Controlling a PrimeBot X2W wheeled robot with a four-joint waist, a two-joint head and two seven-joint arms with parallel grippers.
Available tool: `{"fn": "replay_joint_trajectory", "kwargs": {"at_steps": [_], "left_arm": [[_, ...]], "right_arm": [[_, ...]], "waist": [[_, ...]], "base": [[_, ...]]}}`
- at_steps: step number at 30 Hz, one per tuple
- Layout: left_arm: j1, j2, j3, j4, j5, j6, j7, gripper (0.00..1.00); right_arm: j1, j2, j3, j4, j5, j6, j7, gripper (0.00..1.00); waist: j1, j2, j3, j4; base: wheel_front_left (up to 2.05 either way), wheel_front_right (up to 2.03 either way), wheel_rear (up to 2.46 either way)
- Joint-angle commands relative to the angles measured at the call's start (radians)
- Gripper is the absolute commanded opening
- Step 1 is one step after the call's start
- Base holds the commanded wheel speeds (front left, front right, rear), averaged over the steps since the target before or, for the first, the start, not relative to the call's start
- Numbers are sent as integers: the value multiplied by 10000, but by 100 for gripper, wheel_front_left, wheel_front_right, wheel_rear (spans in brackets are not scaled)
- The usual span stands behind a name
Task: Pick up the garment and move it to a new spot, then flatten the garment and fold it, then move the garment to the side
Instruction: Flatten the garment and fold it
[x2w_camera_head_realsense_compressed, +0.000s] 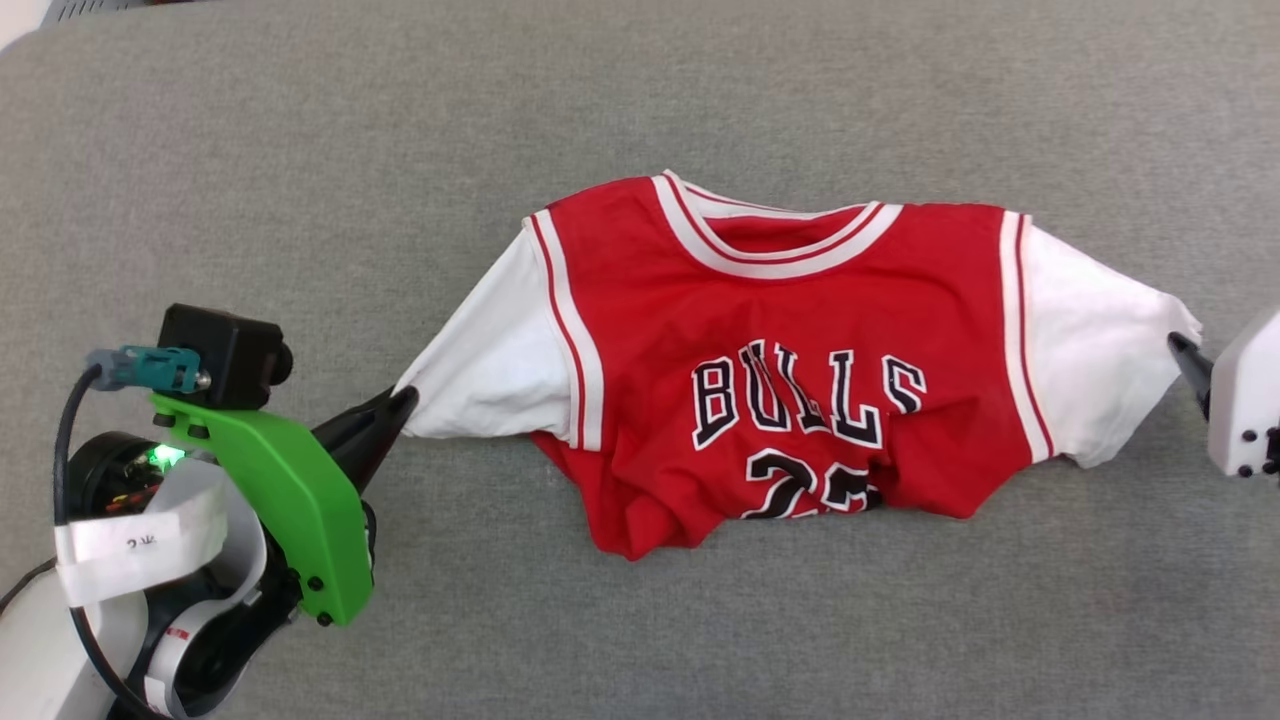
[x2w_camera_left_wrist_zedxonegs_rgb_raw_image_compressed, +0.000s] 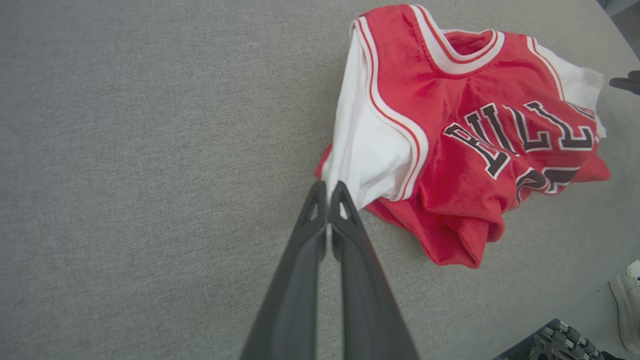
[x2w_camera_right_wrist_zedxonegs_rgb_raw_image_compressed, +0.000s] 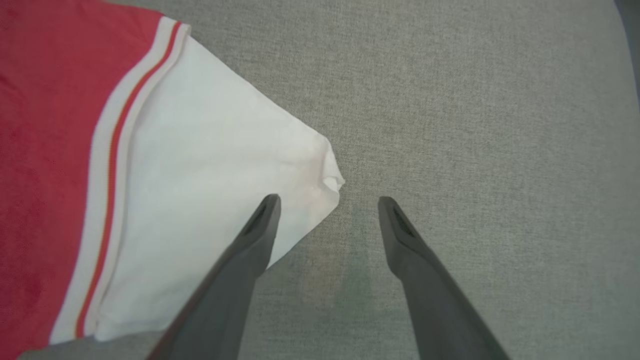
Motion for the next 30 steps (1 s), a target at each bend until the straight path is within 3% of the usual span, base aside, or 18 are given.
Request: {"fn": "replay_joint_trajectory", "kwargs": {"at_steps": [1, 10, 15, 16, 18, 19, 30], "left_arm": [[20, -62, -49, -112, 191, 51, -17, 0], [-265, -171, -350, -139, 308, -166, -39, 0], [-401, -272, -426, 78, 253, -292, -108, 0], [-415, -278, -427, 137, 242, -308, -118, 0], [-426, -278, -403, 259, 220, -327, -154, 0], [-421, -272, -388, 317, 210, -339, -179, 0], [-317, -288, -17, 1030, 290, -374, -915, 0]], "right_arm": [[-321, -102, -4, 245, -119, -7, 25, 100], [-892, -272, 597, 1646, -212, -7, -67, 100], [-870, -674, 1182, 2385, -97, -7, -303, 100], [-880, -719, 1249, 2480, -31, -7, -375, 78], [-942, -756, 1307, 2623, 172, -7, -637, 4], [-986, -777, 1346, 2690, 247, -7, -792, 0], [-1353, -1174, 1563, 2784, 451, -7, -2180, 0]], "waist": [[0, 0, 311, 280], [0, 0, 625, 577], [0, 0, 689, 677], [0, 0, 690, 682], [0, 0, 686, 677], [0, 0, 675, 667], [0, 0, -239, 462]], "base": [[0, 0, 0], [0, 0, 0], [0, 0, 0], [0, 0, 0], [0, 0, 0], [0, 0, 0], [0, 0, 0]]}}
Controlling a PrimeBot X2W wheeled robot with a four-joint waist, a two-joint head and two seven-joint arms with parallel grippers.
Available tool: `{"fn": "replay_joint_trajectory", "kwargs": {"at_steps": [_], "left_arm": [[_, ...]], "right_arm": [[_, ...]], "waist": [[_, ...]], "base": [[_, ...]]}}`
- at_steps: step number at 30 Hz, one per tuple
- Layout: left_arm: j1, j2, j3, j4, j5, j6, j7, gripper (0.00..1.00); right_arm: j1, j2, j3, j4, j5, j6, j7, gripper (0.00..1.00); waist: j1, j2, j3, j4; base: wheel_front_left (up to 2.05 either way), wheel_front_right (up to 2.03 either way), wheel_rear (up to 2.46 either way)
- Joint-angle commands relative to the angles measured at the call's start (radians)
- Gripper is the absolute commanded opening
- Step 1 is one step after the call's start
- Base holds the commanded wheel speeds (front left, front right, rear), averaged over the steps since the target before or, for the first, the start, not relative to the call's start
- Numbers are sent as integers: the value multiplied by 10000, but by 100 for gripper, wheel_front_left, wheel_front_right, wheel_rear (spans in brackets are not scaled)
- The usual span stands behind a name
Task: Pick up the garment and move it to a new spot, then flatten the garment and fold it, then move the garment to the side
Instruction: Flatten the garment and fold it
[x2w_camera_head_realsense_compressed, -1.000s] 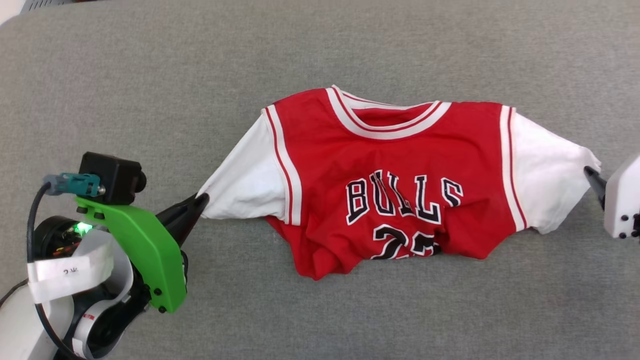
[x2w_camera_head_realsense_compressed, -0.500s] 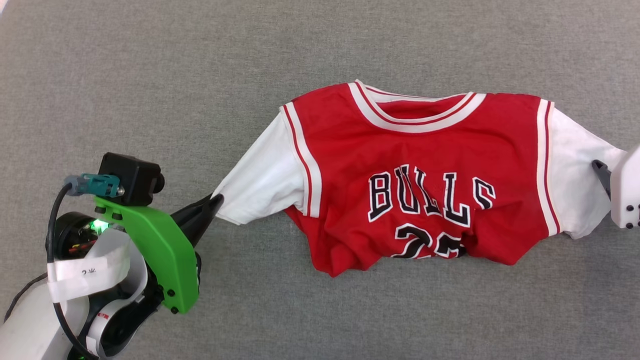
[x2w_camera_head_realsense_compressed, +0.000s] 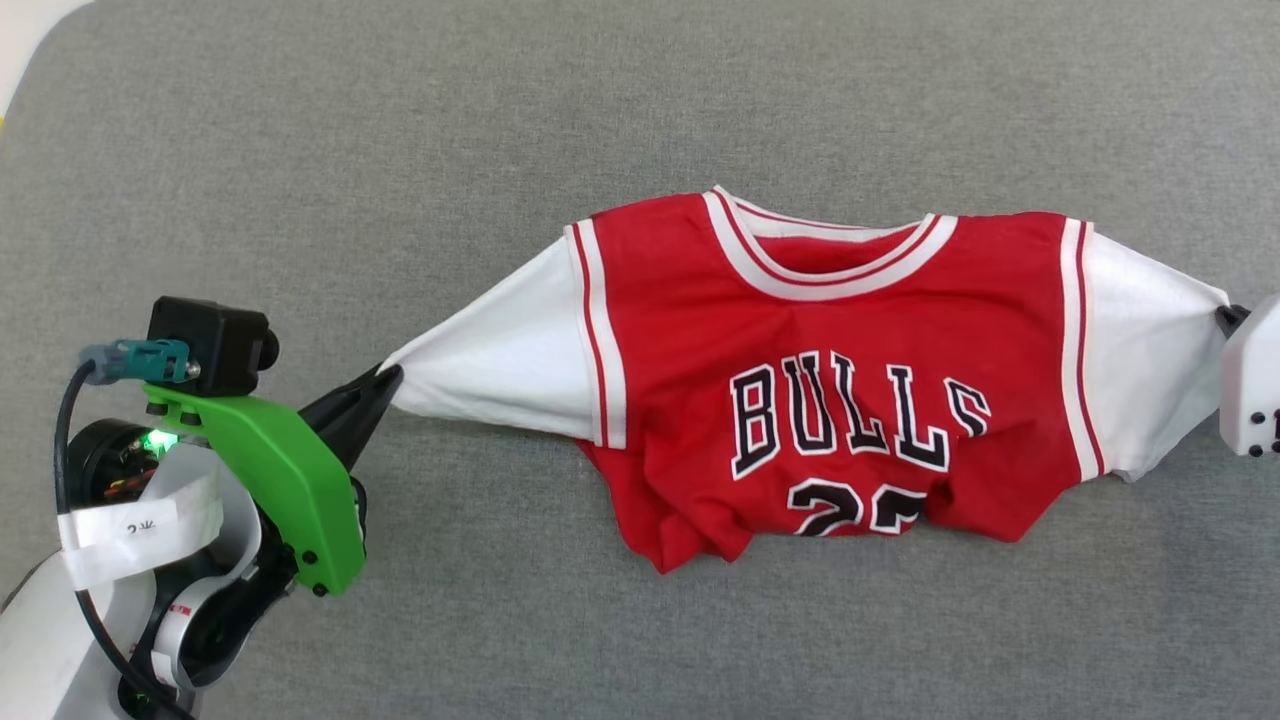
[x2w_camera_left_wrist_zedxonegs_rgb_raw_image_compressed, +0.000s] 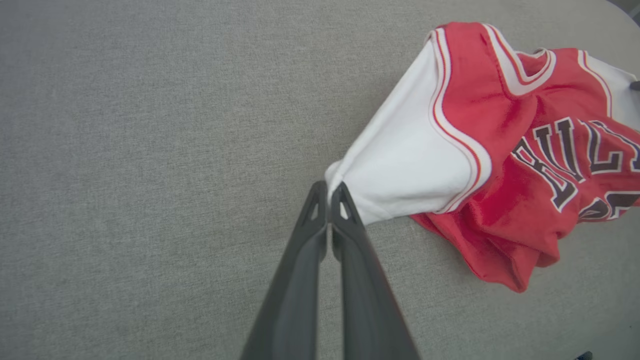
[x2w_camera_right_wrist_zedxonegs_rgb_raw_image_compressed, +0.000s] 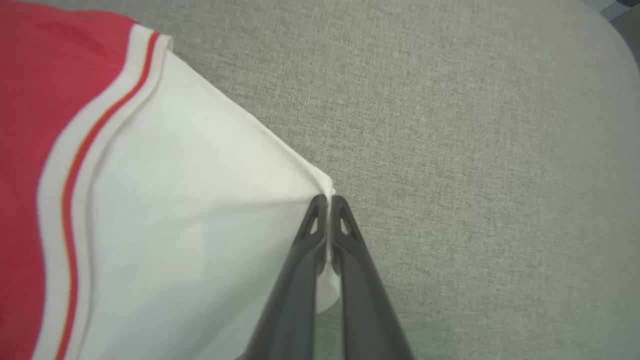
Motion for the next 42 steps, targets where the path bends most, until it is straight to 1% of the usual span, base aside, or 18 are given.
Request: {"fn": "replay_joint_trajectory", "kwargs": {"at_steps": [1, 8, 15, 19, 24, 30, 34, 38, 42], "left_arm": [[-68, -49, 80, 73, 59, -50, -161, 0], [-93, 16, 513, 263, 248, -56, -892, 0], [-258, 237, 1132, -79, 507, 187, -1408, 0], [-318, 432, 1375, -336, 678, 237, -1592, 0], [-704, 633, 1721, -697, 790, 252, -1773, 0], [-1293, 794, 2061, -813, 732, 175, -1890, 0], [-1770, 900, 2163, -671, 699, -41, -2013, 0], [-2472, 1055, 2160, -208, 517, -462, -1991, 0], [-3483, 1221, 2197, 407, 277, -873, -1872, 0]], "right_arm": [[-85, -151, 16, -72, 56, -9, -152, 0], [-208, -722, 91, -1286, 366, -9, -345, 0], [-407, -1313, -15, -2815, 651, -9, -147, 0], [-540, -1587, -55, -3487, 450, -9, -271, 0], [-756, -1671, -176, -4114, 551, -9, -207, 0], [-1006, -1552, -521, -4609, 574, -9, -332, 0], [-1272, -1512, -652, -4721, 514, -9, -461, 0], [-1843, -1471, -674, -4681, 468, -9, -645, 0], [-2766, -1414, -628, -4349, 419, -9, -821, 0]], "waist": [[0, -1, -460, -105], [0, -1, -1560, -306], [0, -1, -2416, -469], [0, -1, -2832, -557], [0, -1, -3014, -603], [0, -1, -2996, -619], [0, -1, -2768, -640], [0, -1, -2311, -706], [0, -1, -1715, -753]], "base": [[0, 0, 0], [0, 0, 0], [0, 0, 0], [0, 0, 0], [0, 0, 0], [0, 0, 0], [0, 0, 0], [0, 0, 0], [0, 0, 0]]}}
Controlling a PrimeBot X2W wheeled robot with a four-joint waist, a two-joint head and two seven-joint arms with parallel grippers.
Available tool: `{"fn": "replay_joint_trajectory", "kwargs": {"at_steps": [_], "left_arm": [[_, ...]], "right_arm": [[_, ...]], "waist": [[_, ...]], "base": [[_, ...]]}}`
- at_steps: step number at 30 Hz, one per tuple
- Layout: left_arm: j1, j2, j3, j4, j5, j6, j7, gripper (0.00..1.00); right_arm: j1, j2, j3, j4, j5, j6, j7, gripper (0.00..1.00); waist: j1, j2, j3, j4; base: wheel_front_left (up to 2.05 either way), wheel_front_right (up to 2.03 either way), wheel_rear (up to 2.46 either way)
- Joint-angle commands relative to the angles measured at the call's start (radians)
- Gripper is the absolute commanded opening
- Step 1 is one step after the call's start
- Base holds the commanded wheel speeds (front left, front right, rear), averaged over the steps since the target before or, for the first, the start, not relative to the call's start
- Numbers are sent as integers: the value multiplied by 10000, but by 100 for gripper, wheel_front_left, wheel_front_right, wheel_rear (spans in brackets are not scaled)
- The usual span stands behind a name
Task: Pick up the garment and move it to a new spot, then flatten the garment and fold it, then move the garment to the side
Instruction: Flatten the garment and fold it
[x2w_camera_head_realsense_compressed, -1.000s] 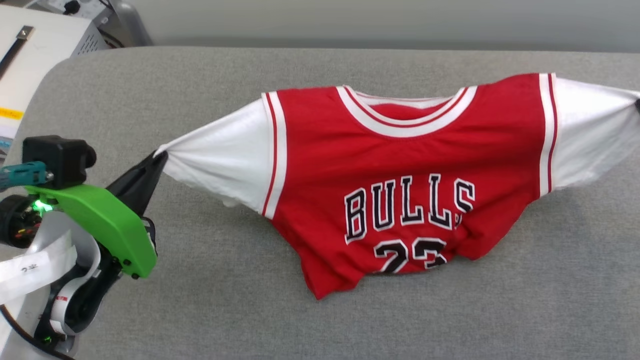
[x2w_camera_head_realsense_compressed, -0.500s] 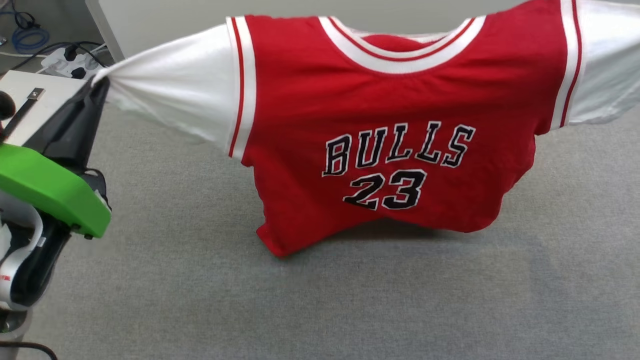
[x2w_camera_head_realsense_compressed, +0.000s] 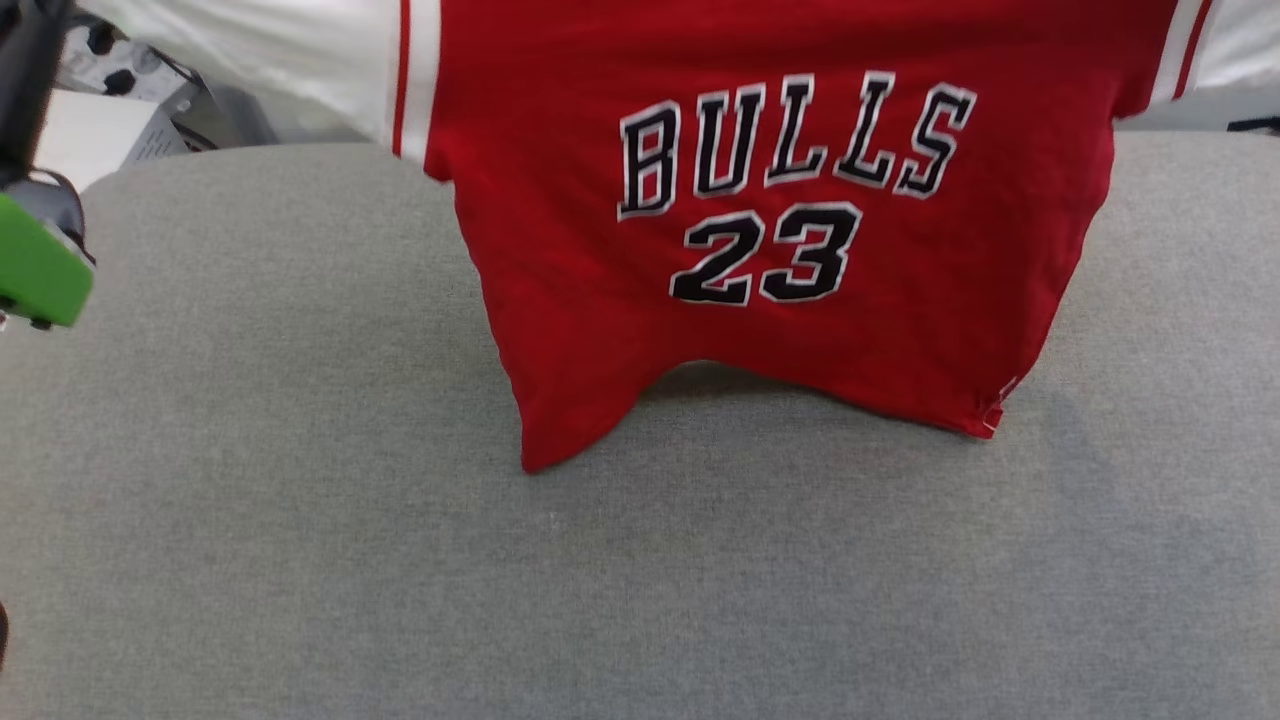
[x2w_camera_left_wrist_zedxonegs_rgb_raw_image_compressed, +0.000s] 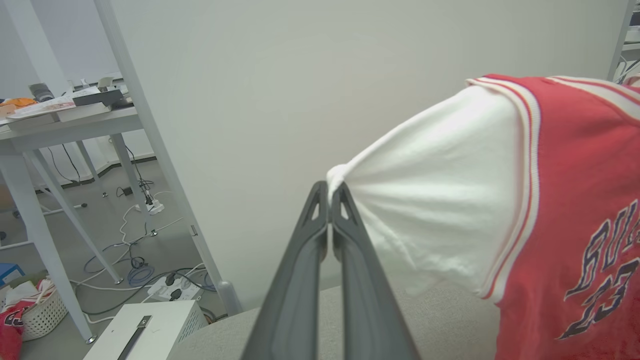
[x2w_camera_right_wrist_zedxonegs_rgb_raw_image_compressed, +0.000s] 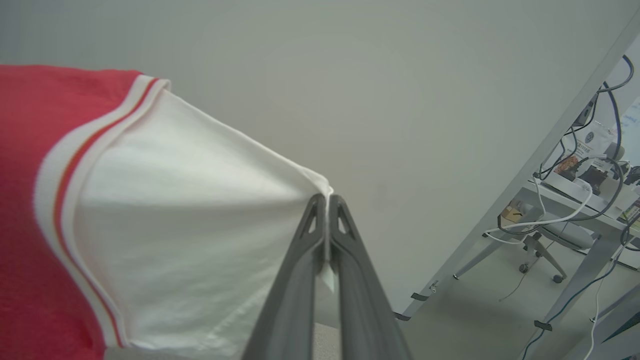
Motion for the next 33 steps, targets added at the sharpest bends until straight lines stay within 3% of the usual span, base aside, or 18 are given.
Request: {"fn": "replay_joint_trajectory", "kwargs": {"at_steps": [1, 8, 18, 25, 33], "left_arm": [[-537, 199, 0, 249, -136, -159, 158, 0], [-2998, 312, -394, 1556, -67, -890, 416, 0], [-7116, -387, -1538, 4217, 717, -1531, 133, 0], [-9442, -1075, -2168, 6433, 1347, -1706, -1147, 0], [-10745, -1762, -2887, 8016, 1445, -1767, -2407, 0]], "right_arm": [[-520, 110, -42, 243, -51, -9, -71, 0], [-2726, 382, 307, 1522, -358, -9, -506, 0], [-6269, 796, 1091, 4306, -1272, -9, -1655, 0], [-8222, 1113, 980, 6250, -2210, -9, -2722, 0], [-9491, 1631, 584, 7838, -3132, -9, -3982, 0]], "waist": [[1, 0, 672, -87], [1, 0, 2039, -231], [1, 0, 3810, -233], [1, 0, 4601, 1], [1, 0, 5264, 166]], "base": [[0, 0, 0], [0, 0, 0], [0, 0, 0], [0, 0, 0], [0, 0, 0]]}}
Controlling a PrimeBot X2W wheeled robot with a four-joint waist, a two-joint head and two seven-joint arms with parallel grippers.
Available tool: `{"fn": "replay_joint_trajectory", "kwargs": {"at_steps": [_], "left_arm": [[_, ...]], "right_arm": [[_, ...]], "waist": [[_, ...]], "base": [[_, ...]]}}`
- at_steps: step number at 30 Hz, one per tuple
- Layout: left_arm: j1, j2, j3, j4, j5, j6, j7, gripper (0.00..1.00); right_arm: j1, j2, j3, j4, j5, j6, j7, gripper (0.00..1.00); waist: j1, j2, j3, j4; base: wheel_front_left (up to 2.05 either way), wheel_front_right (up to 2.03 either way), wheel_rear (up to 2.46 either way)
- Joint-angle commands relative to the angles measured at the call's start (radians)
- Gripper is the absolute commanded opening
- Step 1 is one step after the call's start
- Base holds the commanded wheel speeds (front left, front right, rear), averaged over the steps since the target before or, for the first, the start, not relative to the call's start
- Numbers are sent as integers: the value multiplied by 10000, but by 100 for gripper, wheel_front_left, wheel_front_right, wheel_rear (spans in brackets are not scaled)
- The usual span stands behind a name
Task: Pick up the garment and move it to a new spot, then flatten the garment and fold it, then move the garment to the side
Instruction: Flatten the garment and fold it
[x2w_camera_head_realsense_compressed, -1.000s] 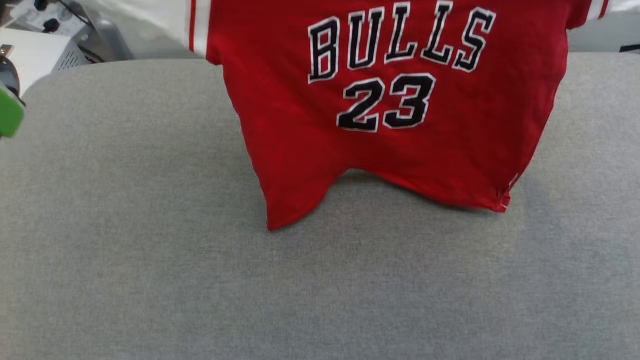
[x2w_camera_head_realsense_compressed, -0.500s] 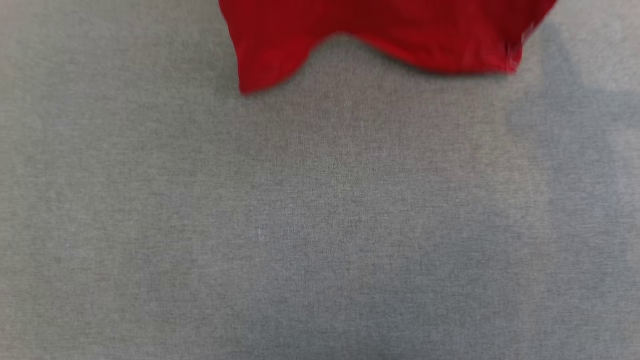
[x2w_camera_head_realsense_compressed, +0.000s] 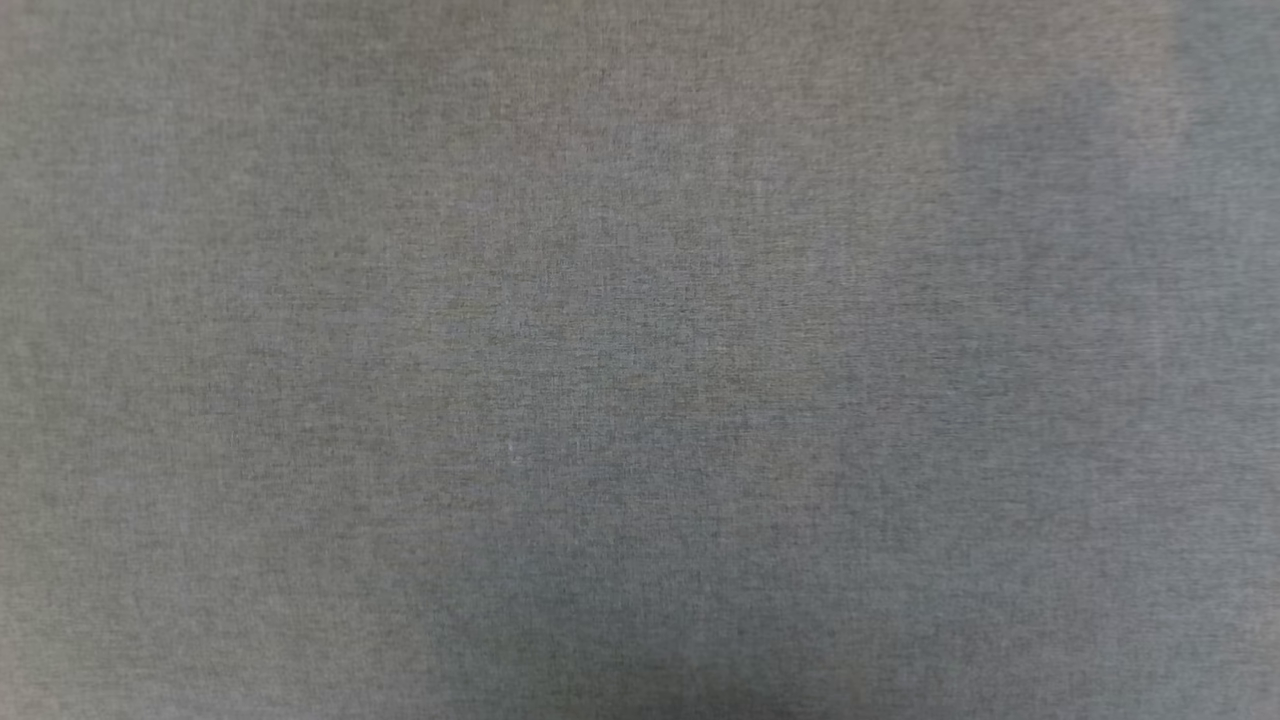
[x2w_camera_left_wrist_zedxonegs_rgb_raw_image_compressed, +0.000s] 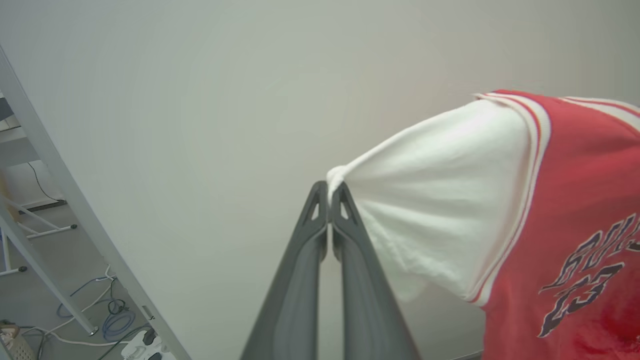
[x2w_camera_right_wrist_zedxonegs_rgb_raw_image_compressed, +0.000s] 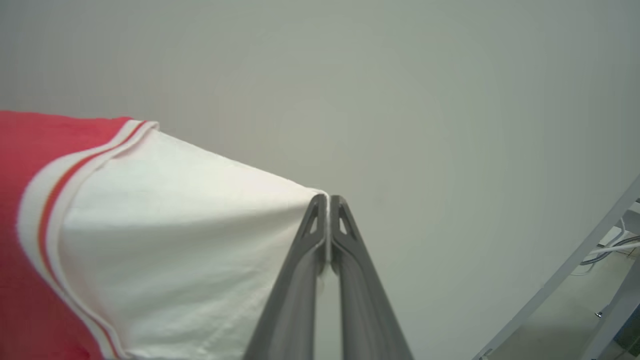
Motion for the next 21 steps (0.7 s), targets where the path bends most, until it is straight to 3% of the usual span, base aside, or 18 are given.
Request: {"fn": "replay_joint_trajectory", "kwargs": {"at_steps": [1, 4, 10, 21], "left_arm": [[-157, -108, -125, 206, 67, -19, -275, 0], [227, -324, -879, 678, -249, -23, -983, 0], [1126, -364, -1618, 871, -814, -25, -1746, 0], [4120, -227, -2547, 734, -1896, -26, -2572, 0]], "right_arm": [[-166, 89, -95, 218, -154, -11, -252, 0], [26, 491, -160, 989, -114, -11, -801, 0], [747, 705, -83, 1527, 210, -11, -1410, 0], [3433, 755, 431, 2102, 1388, -11, -1973, 0]], "waist": [[-2, 0, 320, 150], [-2, 0, 388, 209], [-2, 0, 133, 286], [-2, 0, -1593, 332]], "base": [[0, 0, 0], [0, 0, 0], [0, 0, 0], [0, 0, 0]]}}
